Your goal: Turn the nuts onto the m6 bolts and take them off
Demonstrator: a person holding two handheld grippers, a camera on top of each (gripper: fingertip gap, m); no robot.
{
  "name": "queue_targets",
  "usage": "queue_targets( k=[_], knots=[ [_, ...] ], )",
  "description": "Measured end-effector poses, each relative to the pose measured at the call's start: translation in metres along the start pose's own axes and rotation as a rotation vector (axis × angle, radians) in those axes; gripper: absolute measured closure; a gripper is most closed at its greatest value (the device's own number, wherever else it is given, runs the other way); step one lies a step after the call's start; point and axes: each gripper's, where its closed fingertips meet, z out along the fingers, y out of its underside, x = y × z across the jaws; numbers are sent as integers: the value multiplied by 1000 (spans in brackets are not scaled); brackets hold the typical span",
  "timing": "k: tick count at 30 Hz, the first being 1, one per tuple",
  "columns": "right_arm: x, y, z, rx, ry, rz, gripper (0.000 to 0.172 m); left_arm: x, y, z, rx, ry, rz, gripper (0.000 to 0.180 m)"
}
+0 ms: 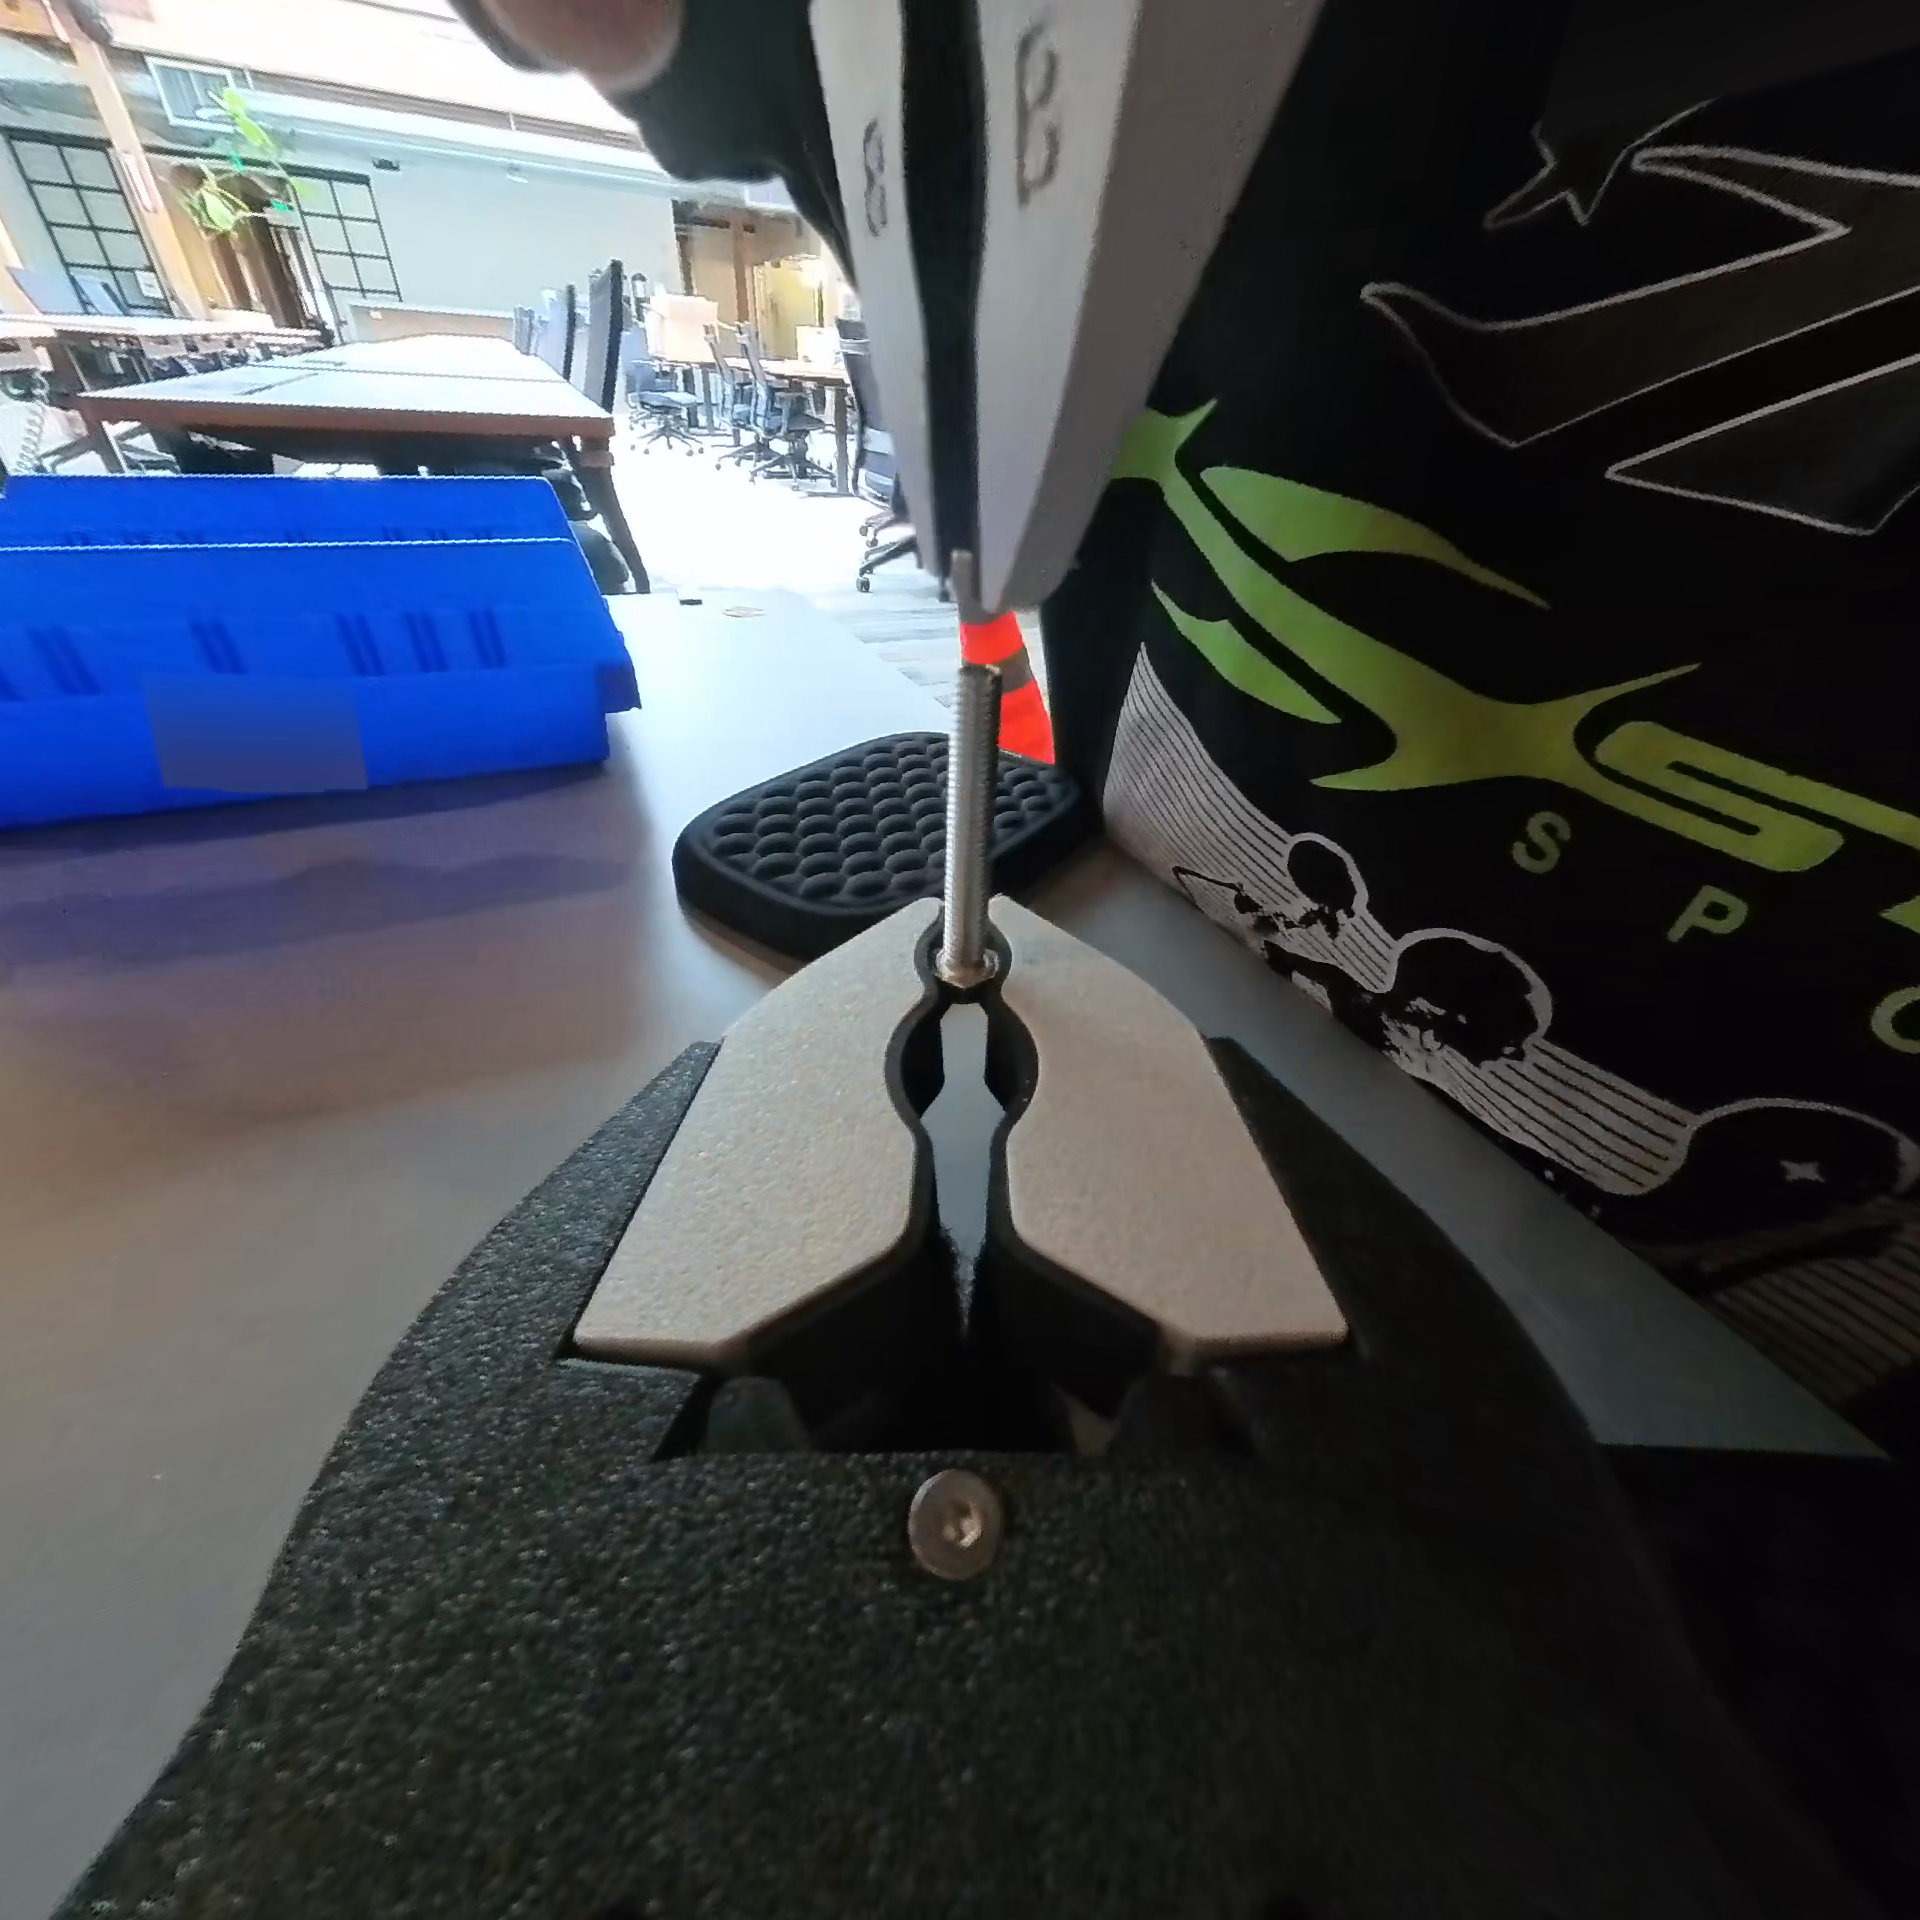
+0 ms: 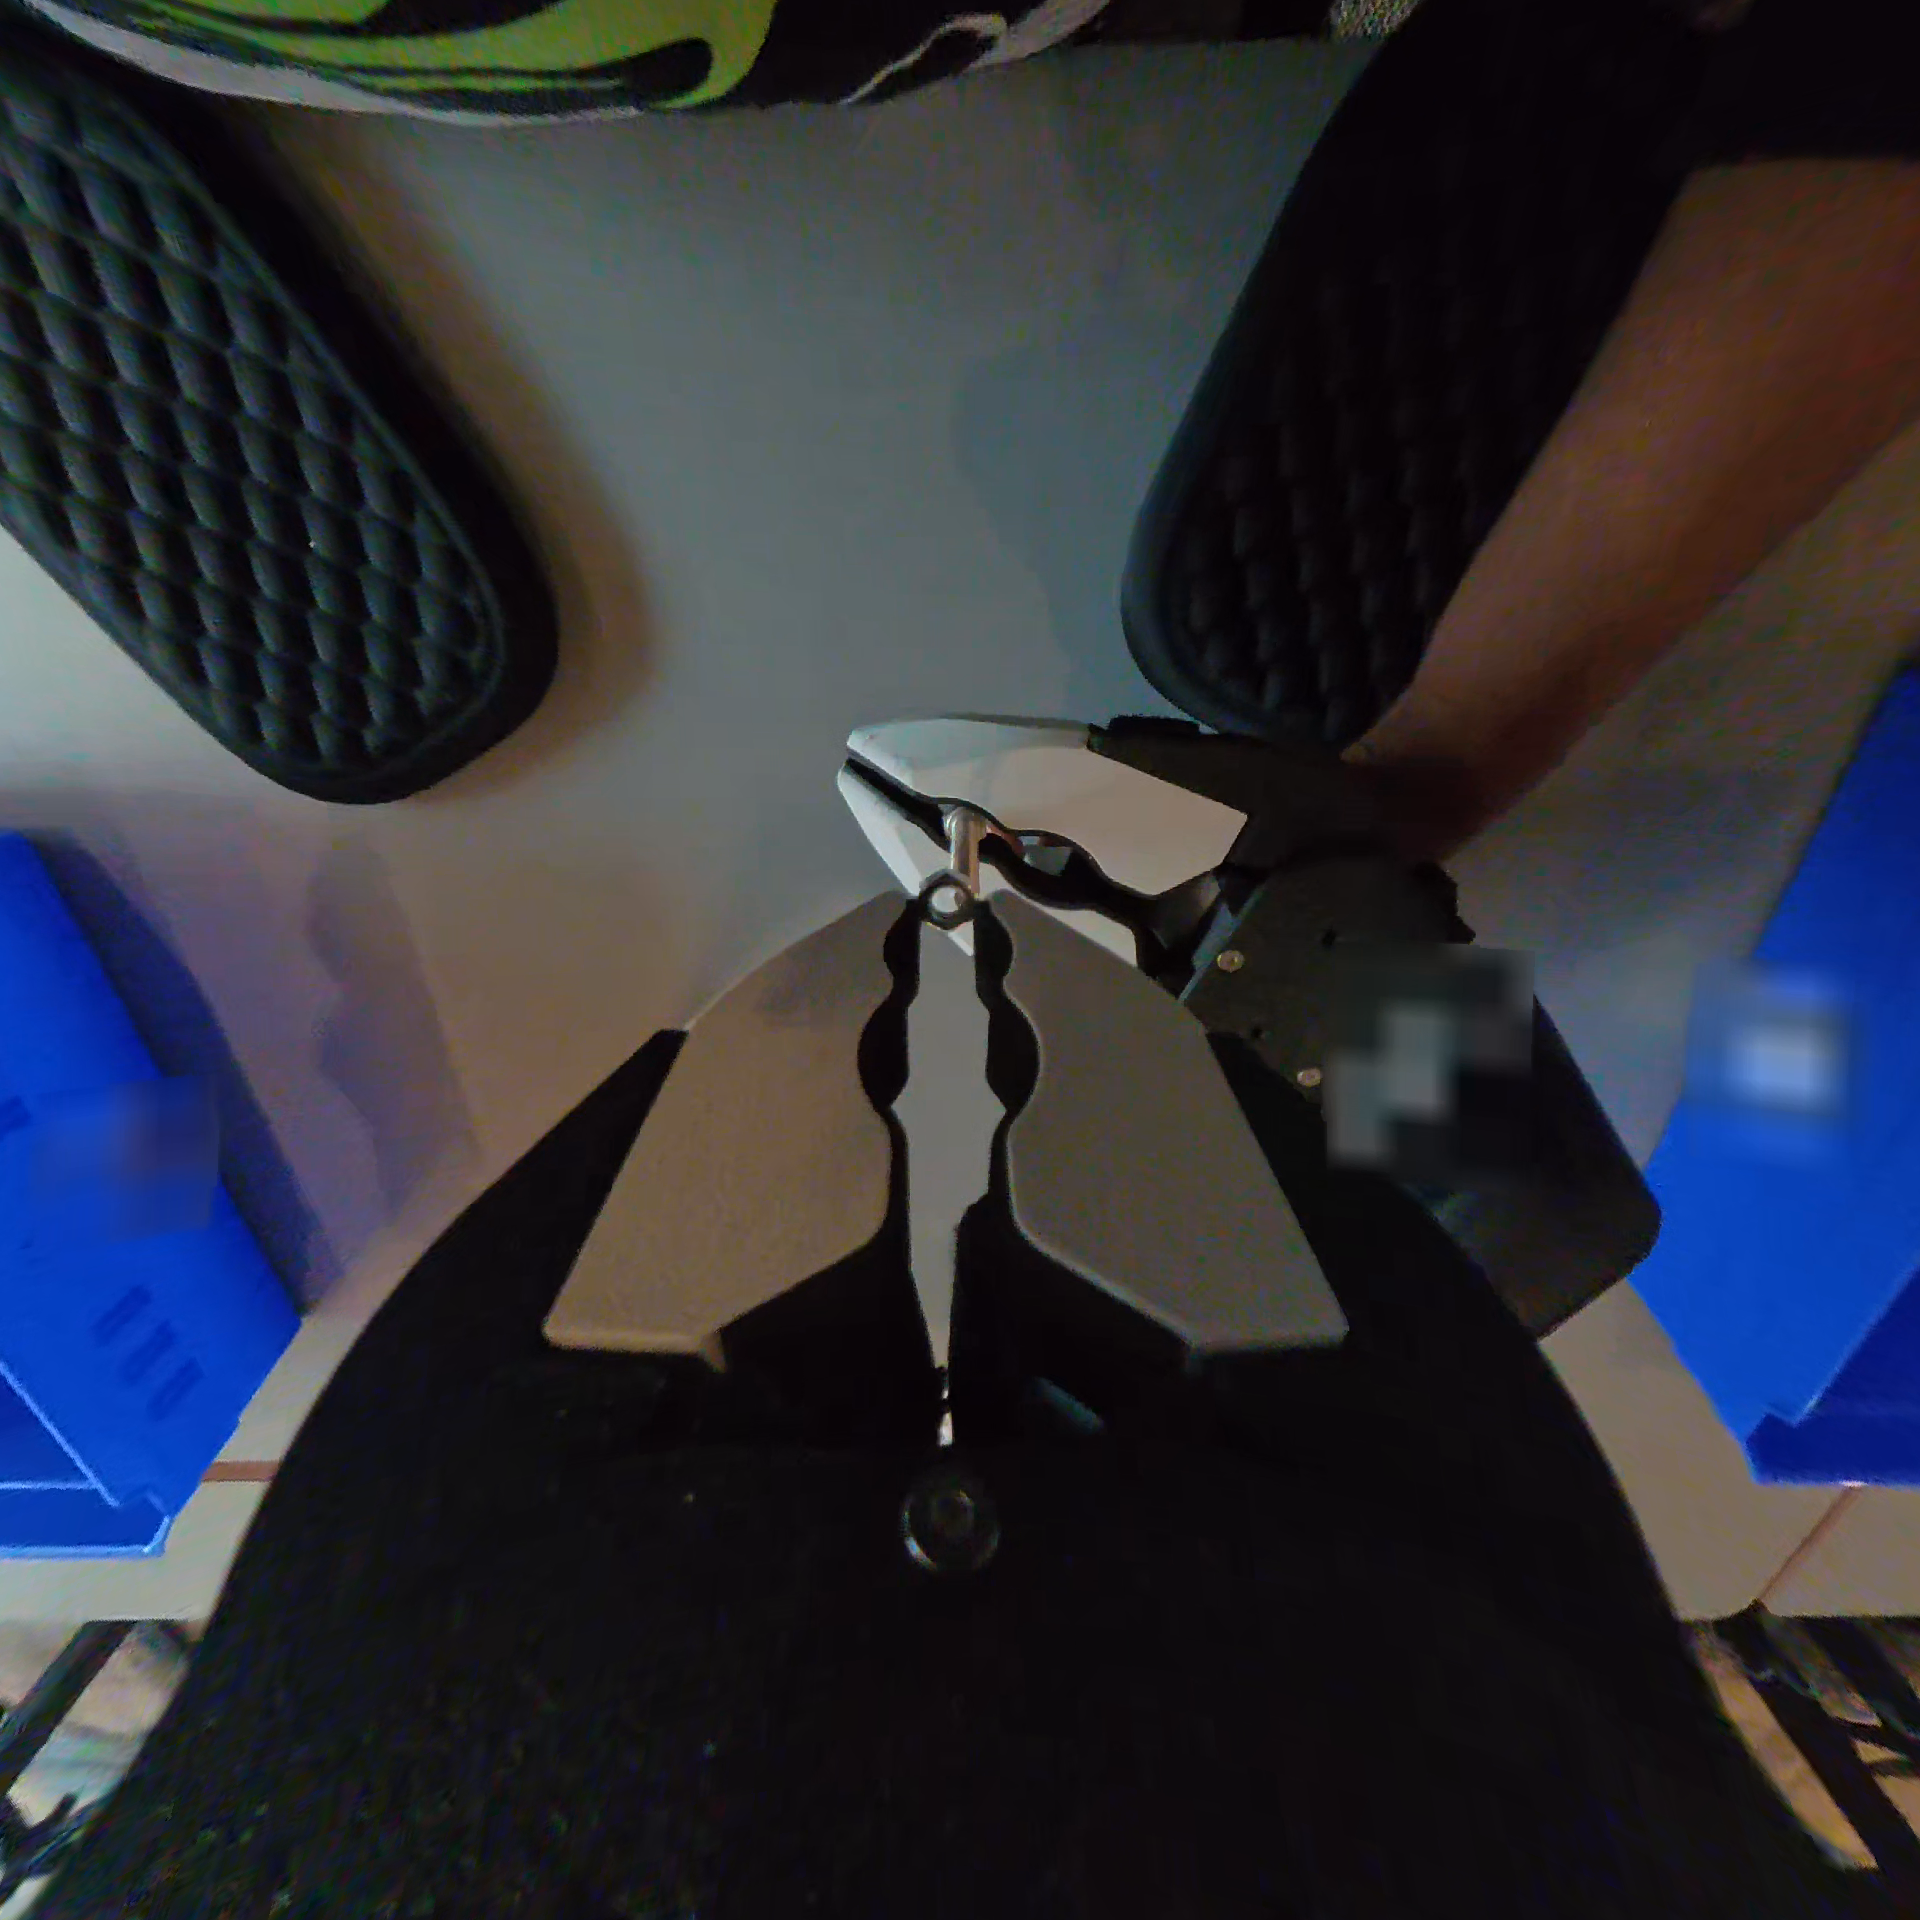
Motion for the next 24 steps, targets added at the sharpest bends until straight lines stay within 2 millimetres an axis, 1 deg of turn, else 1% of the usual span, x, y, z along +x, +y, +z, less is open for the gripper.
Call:
queue_targets(
  k=[5,17,20,24],
  knots=[
    [3,0,4,8,23,-24,162,0,0,2,-4,10,6,178],
    [5,6,8,12,36,4,162,-5,-4,1,12,-11,10,178],
    [8,13,5,-28,58,125,163,-12,-7,0,41,-63,2,178],
    [4,22,2,-75,92,401,162,-25,-10,-4,74,-190,4,179]
  ],
)
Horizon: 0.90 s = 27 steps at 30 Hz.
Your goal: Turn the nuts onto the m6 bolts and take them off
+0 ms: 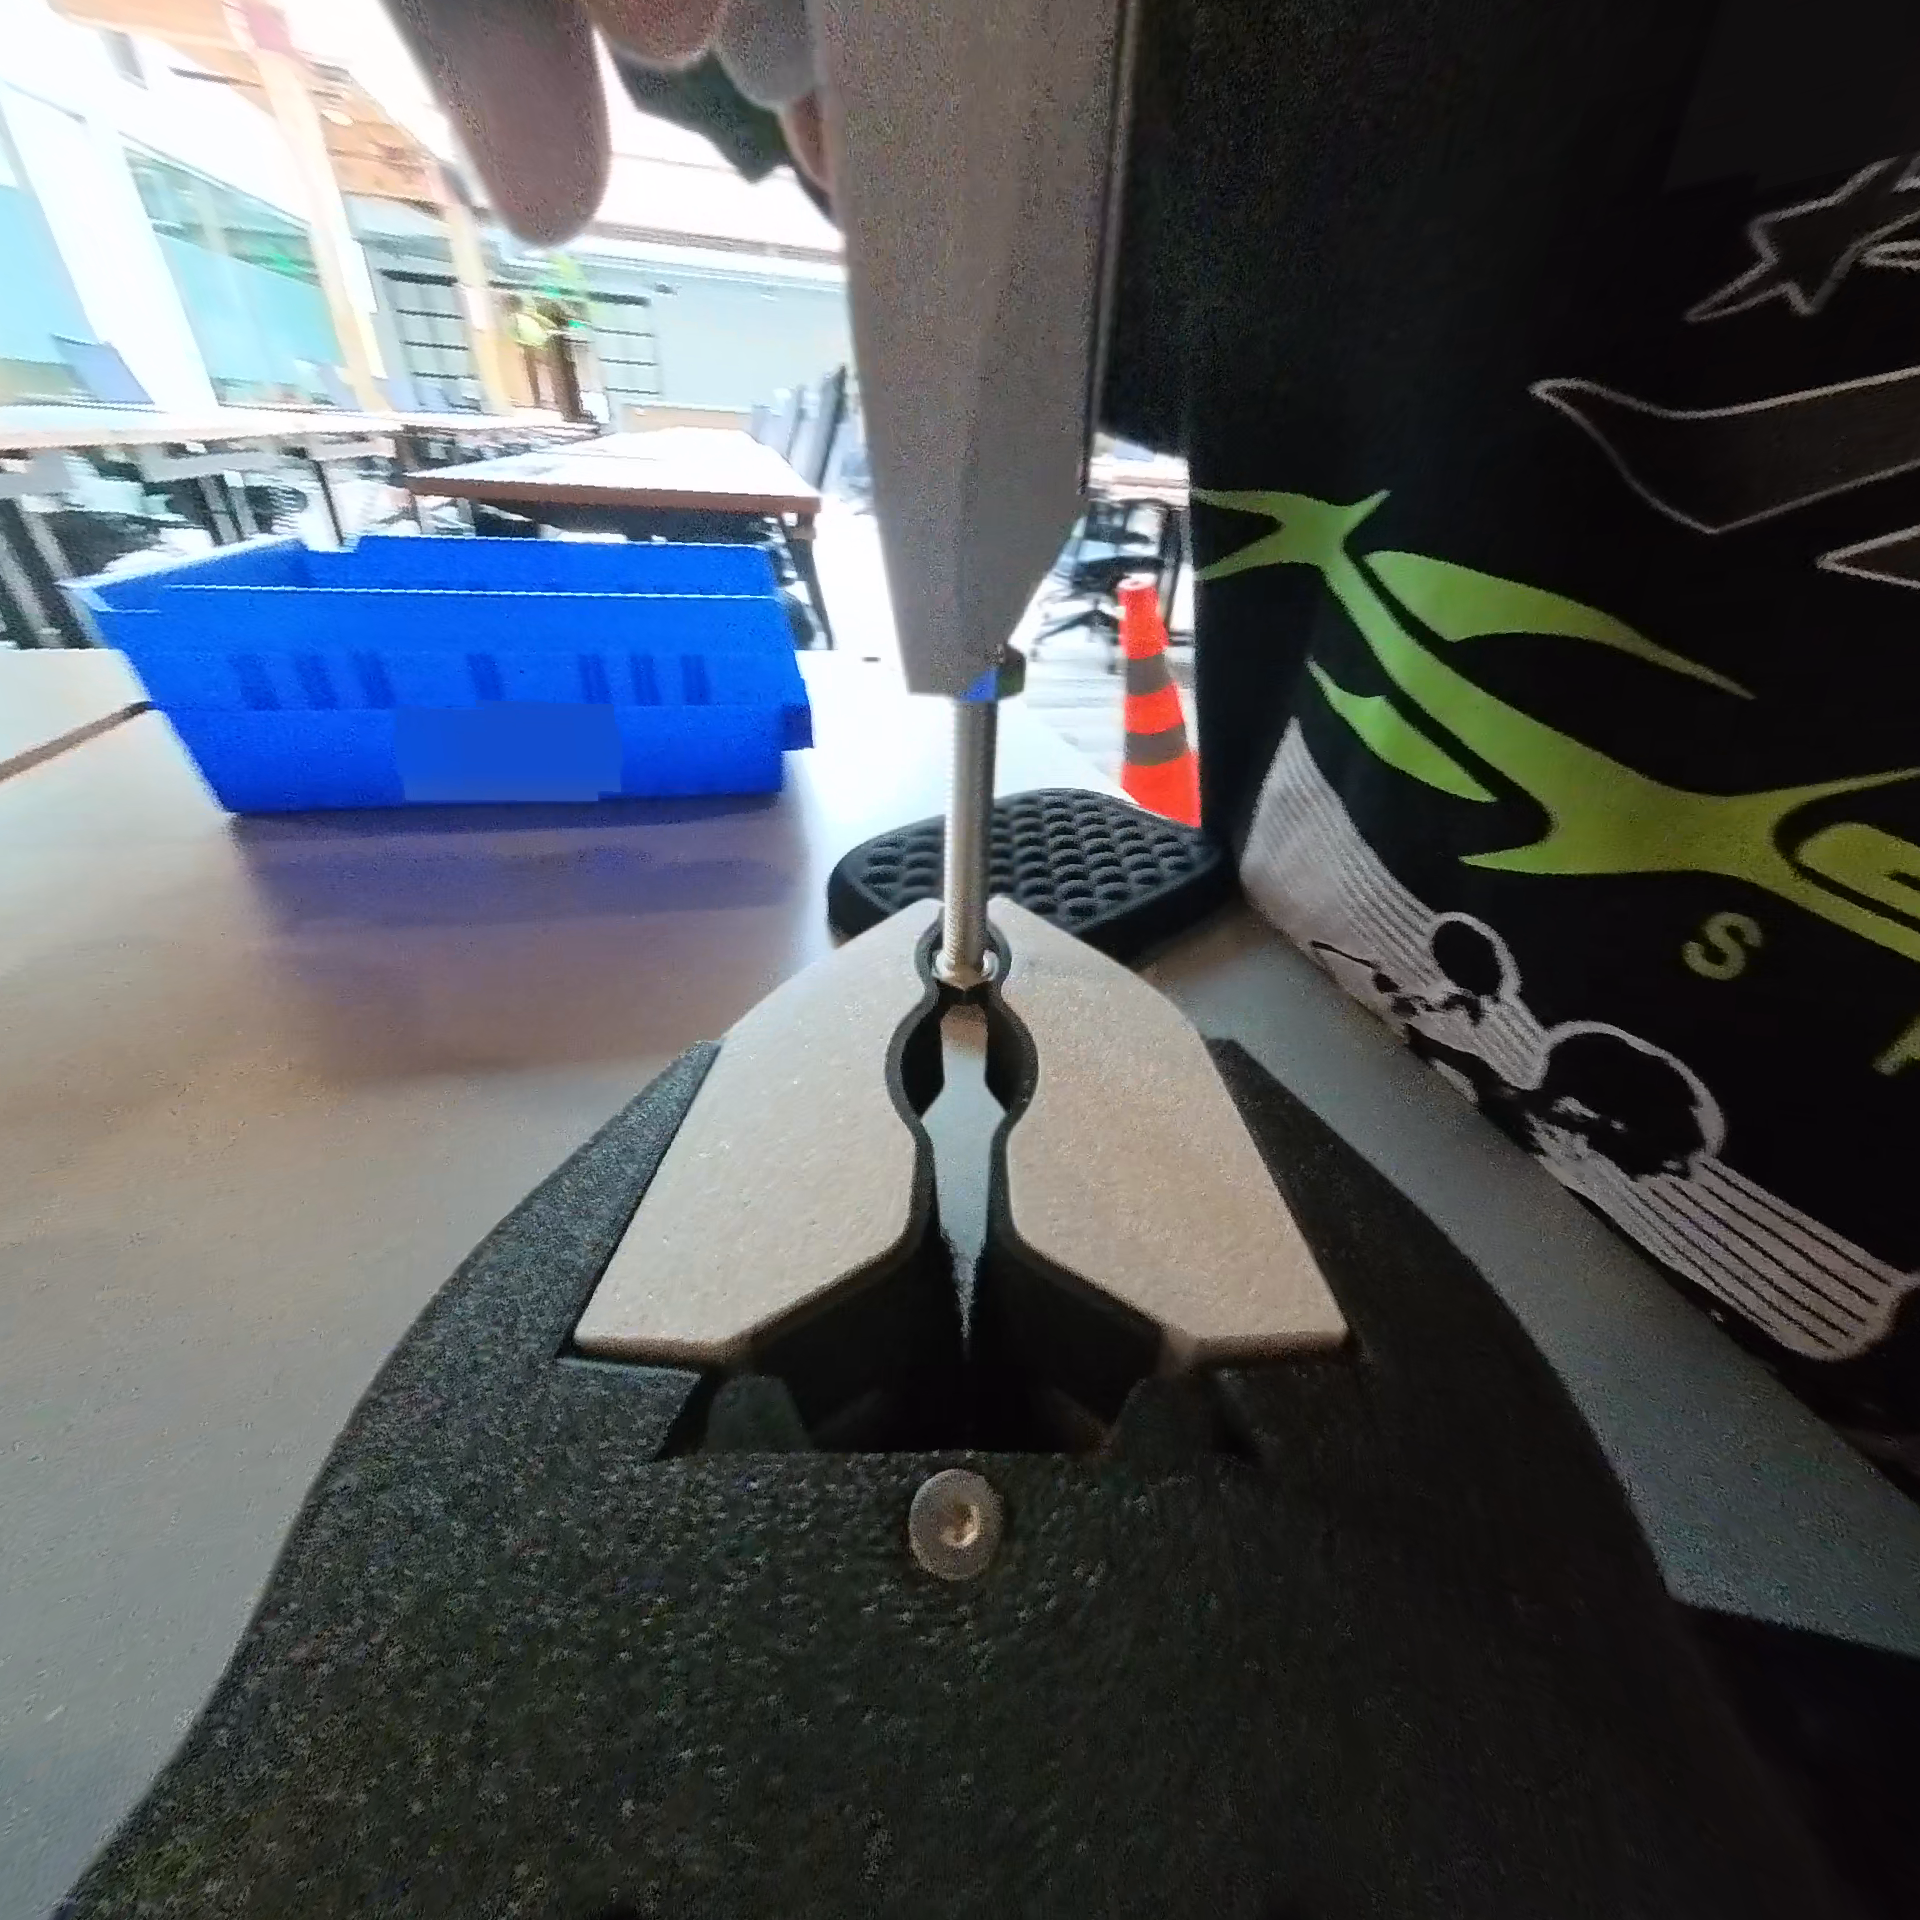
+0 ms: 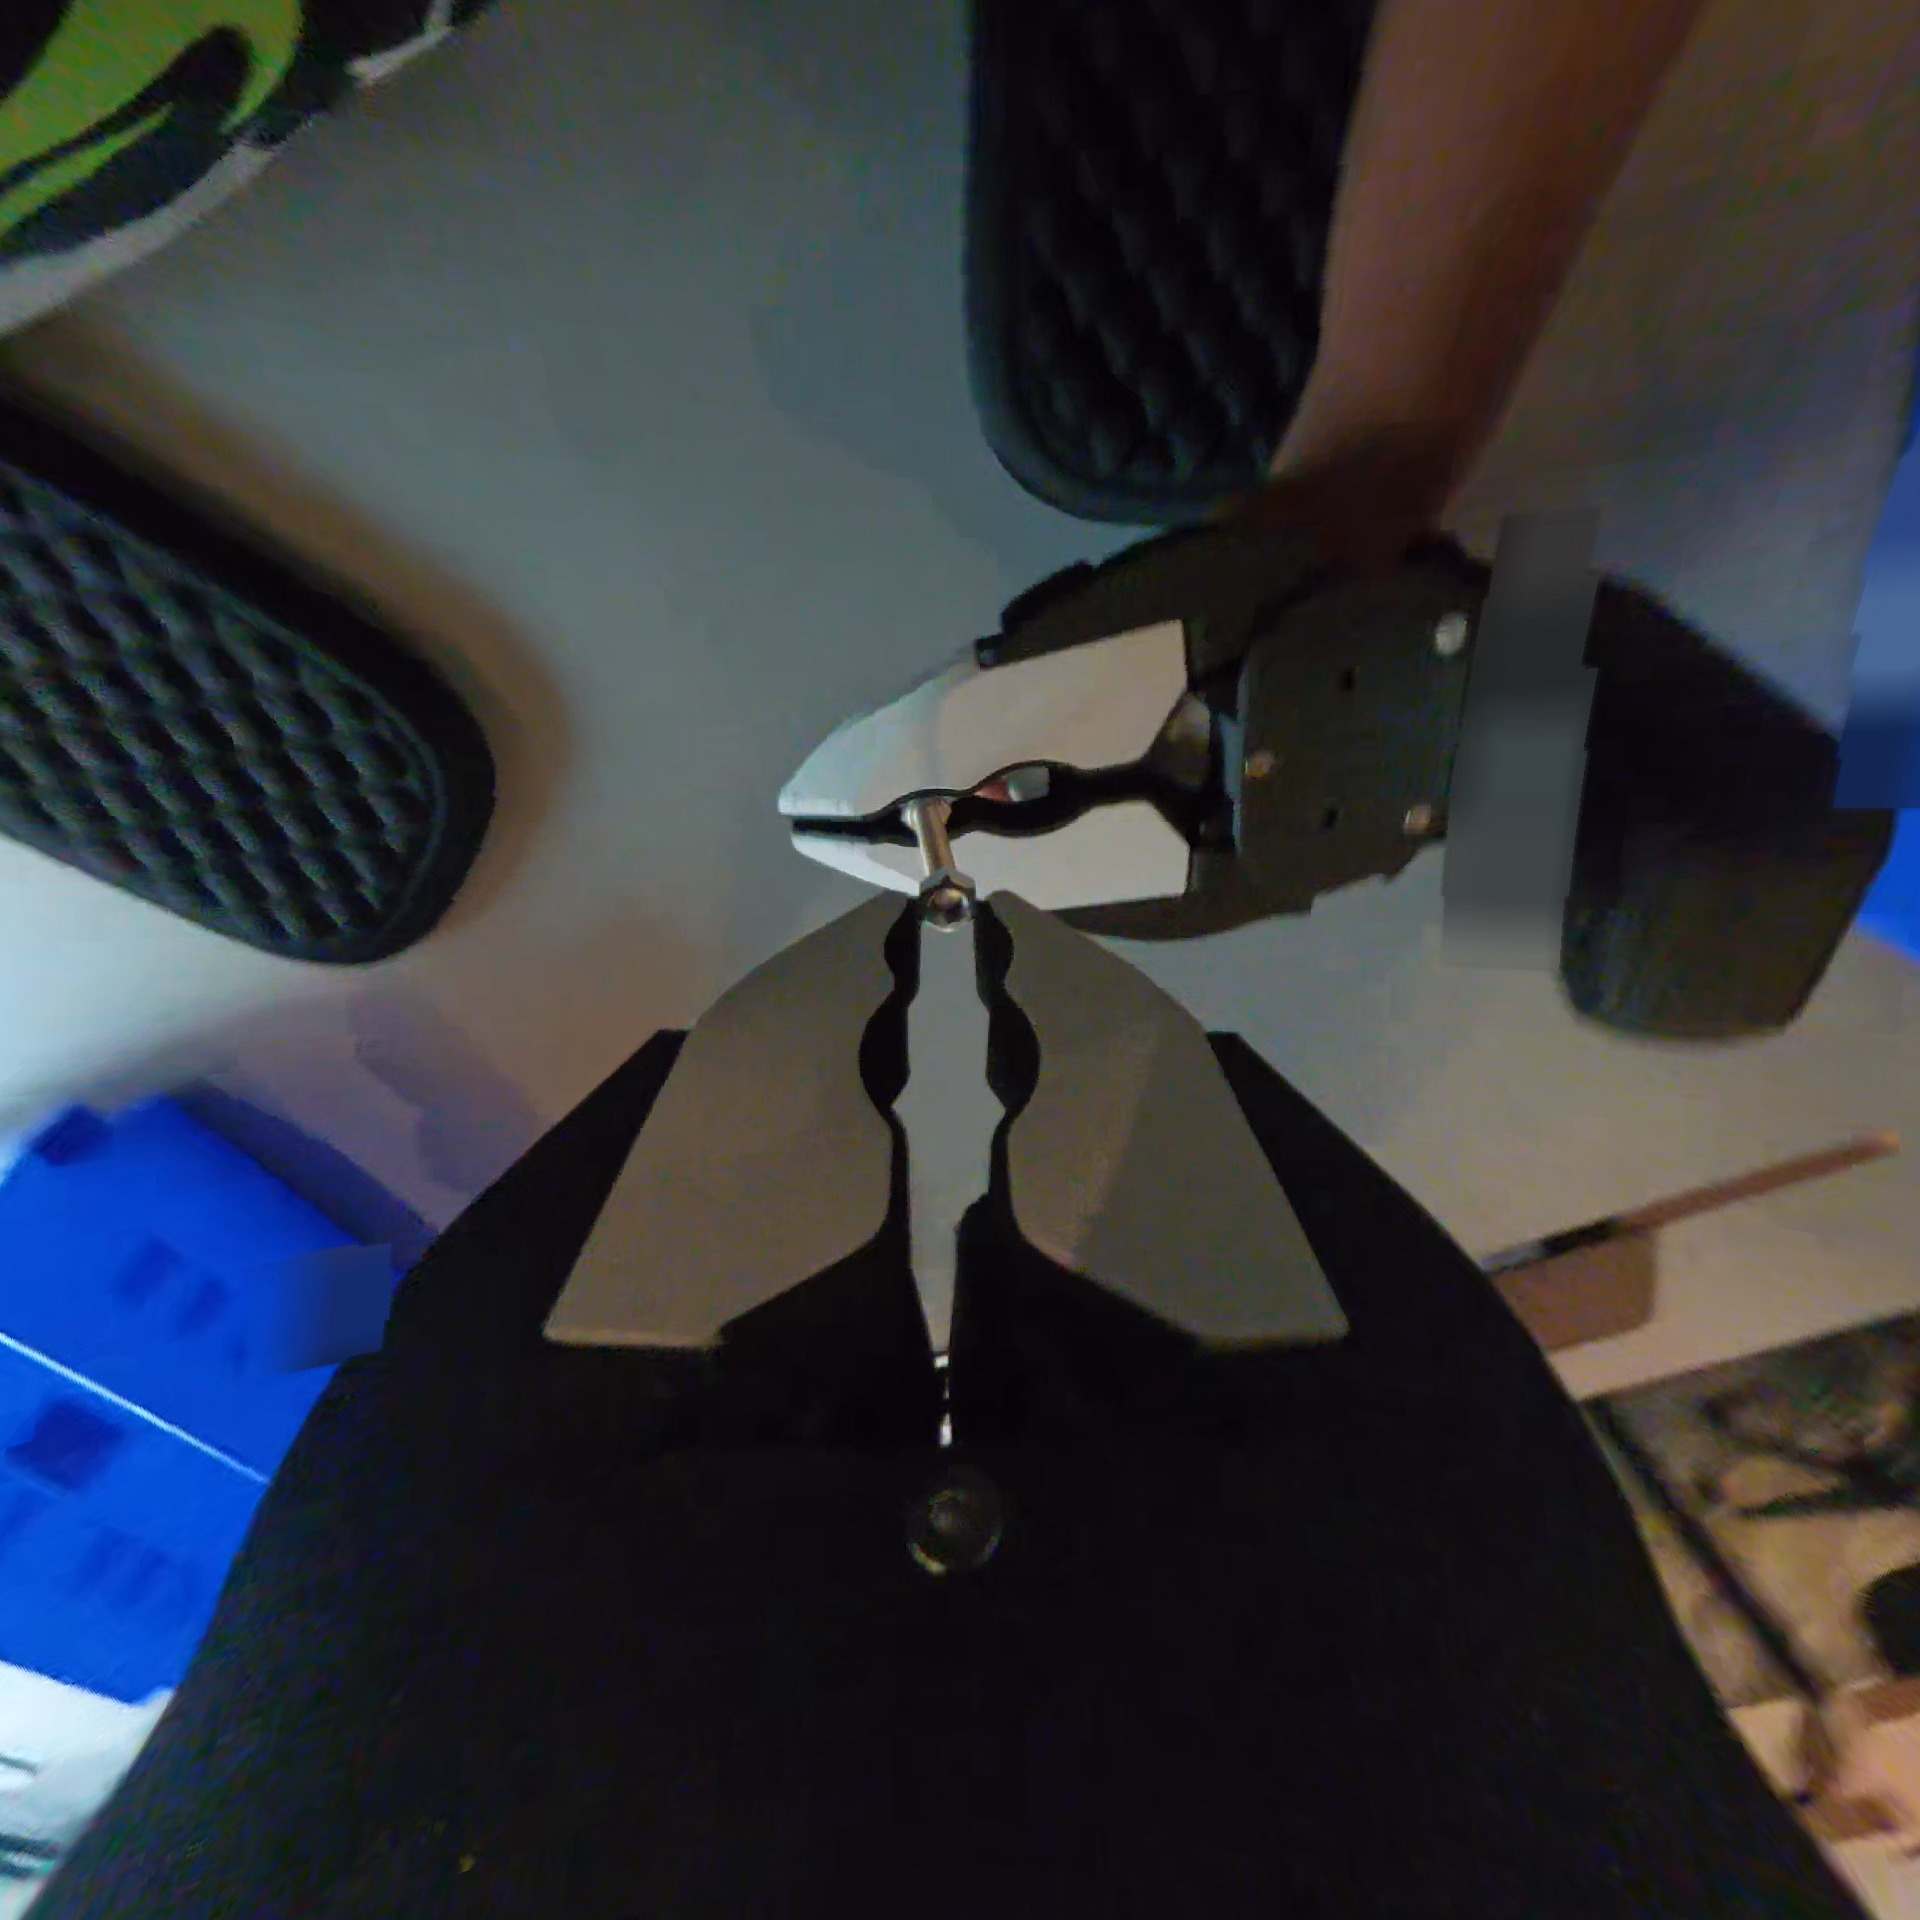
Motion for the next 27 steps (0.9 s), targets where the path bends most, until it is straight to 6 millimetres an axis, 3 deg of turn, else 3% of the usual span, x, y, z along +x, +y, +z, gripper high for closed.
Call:
queue_targets(
  k=[6,9,10,12,14,19,27],
  knots=[
    [-2,11,1,-3,72,560,162,-19,1,2,-10,-177,17,179],
    [-5,12,2,18,90,671,162,-21,2,4,-25,-200,22,178],
    [-5,11,1,26,100,642,162,-21,1,4,-26,-195,23,178],
    [0,11,-2,40,140,530,136,-19,0,4,-22,-177,25,178],
    [3,9,-7,61,164,352,125,-16,0,4,-22,-157,27,178],
    [-7,-3,-11,162,53,-47,141,-14,-1,3,-18,-122,19,178],
    [-8,-4,-3,127,-58,-184,158,-12,-2,4,-17,-104,17,179]
  ],
)
